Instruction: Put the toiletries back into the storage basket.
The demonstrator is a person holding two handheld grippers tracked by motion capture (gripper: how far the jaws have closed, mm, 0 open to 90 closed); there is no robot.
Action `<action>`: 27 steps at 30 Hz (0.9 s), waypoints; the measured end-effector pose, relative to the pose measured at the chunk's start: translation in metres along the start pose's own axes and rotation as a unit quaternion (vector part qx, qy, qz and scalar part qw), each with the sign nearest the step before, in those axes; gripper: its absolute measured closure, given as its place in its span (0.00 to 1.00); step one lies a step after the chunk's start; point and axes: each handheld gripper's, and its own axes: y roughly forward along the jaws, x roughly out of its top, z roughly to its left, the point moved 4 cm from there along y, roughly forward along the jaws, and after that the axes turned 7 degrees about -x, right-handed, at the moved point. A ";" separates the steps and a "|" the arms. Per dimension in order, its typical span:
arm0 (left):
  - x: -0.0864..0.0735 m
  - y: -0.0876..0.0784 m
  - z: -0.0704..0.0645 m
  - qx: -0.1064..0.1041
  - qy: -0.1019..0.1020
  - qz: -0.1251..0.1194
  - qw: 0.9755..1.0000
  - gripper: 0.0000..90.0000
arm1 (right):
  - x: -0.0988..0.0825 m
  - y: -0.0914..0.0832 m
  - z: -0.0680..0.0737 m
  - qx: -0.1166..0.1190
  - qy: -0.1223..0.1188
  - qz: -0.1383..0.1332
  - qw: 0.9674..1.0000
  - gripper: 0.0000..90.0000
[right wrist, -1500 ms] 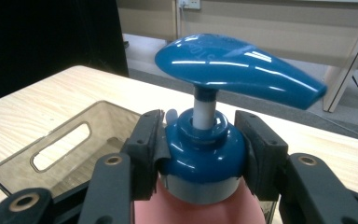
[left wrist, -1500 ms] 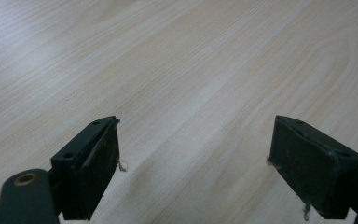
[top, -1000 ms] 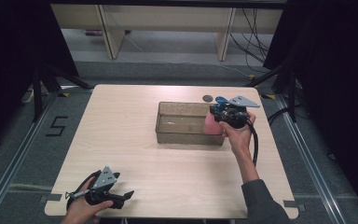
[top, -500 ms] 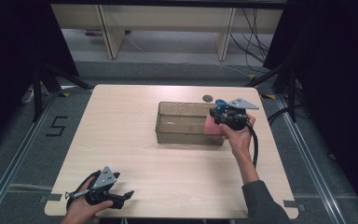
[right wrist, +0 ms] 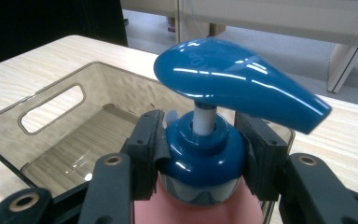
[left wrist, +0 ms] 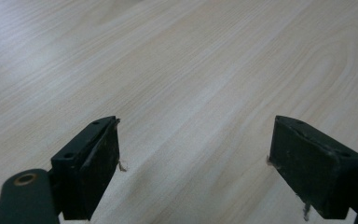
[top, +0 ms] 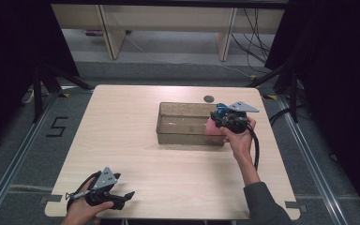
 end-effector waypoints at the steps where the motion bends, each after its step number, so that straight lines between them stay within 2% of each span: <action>1: 0.000 0.000 0.000 0.000 0.000 0.000 1.000 0.17 | 0.000 0.000 0.000 -0.001 -0.003 -0.004 1.000 0.60; 2: 0.000 0.000 0.000 0.000 0.000 0.000 1.000 0.17 | -0.001 0.001 -0.002 -0.004 -0.010 -0.006 1.000 0.60; 5: 0.000 0.000 0.000 0.000 0.000 0.000 1.000 0.17 | -0.002 0.001 0.001 -0.003 0.004 -0.008 1.000 0.60; 6: 0.000 0.000 0.000 0.000 0.000 -0.001 1.000 0.17 | -0.003 0.001 0.000 -0.002 -0.001 -0.008 1.000 0.60; 7: 0.000 0.000 0.000 -0.001 0.000 -0.004 1.000 0.17 | -0.002 0.001 -0.002 -0.007 -0.017 -0.010 1.000 0.60; 8: 0.000 0.000 0.000 -0.001 0.000 -0.002 1.000 0.17 | -0.004 0.000 -0.001 -0.003 -0.006 0.000 1.000 0.59; 9: 0.000 0.000 0.000 -0.001 0.001 -0.002 1.000 0.17 | -0.004 0.002 -0.002 -0.003 -0.016 -0.007 1.000 0.59; 10: 0.000 0.000 0.001 0.000 0.005 0.001 1.000 0.17 | -0.005 0.002 -0.002 -0.007 -0.017 -0.005 1.000 0.59; 11: 0.000 -0.001 0.003 0.005 0.016 0.006 1.000 0.17 | -0.006 0.002 0.000 -0.002 -0.003 -0.002 1.000 0.59; 12: 0.001 -0.001 0.002 0.003 0.013 0.002 1.000 0.17 | -0.007 0.001 0.001 0.003 0.003 0.008 1.000 0.59; 15: 0.000 -0.001 0.002 0.005 0.012 0.003 1.000 0.17 | -0.006 0.002 -0.002 -0.004 -0.016 -0.001 1.000 0.59; 17: 0.000 -0.001 0.002 0.004 0.013 0.004 1.000 0.17 | -0.008 0.001 0.001 -0.001 0.000 0.004 1.000 0.59; 18: 0.000 -0.001 0.002 0.004 0.013 0.003 1.000 0.17 | -0.007 0.002 -0.001 -0.001 -0.016 -0.002 1.000 0.59; 20: 0.000 -0.001 0.000 0.001 0.007 0.005 1.000 0.17 | -0.008 0.001 0.002 0.009 -0.009 0.007 1.000 0.59; 21: 0.000 -0.001 0.000 0.001 0.007 0.005 1.000 0.17 | -0.007 0.002 -0.001 0.001 -0.025 -0.006 1.000 0.59; 22: 0.000 -0.001 0.001 0.004 0.012 0.007 1.000 0.17 | -0.008 0.001 0.001 0.009 -0.014 0.001 1.000 0.58; 23: 0.000 -0.001 0.001 0.005 0.015 0.007 1.000 0.17 | -0.008 0.003 0.000 0.016 -0.010 -0.006 1.000 0.58; 26: 0.000 -0.001 0.001 0.005 0.012 0.006 1.000 0.17 | -0.009 0.001 0.000 0.010 0.021 -0.002 1.000 0.47; 27: 0.000 -0.001 0.001 0.005 0.014 0.007 1.000 0.17 | -0.009 0.001 -0.001 0.005 0.030 -0.009 1.000 0.44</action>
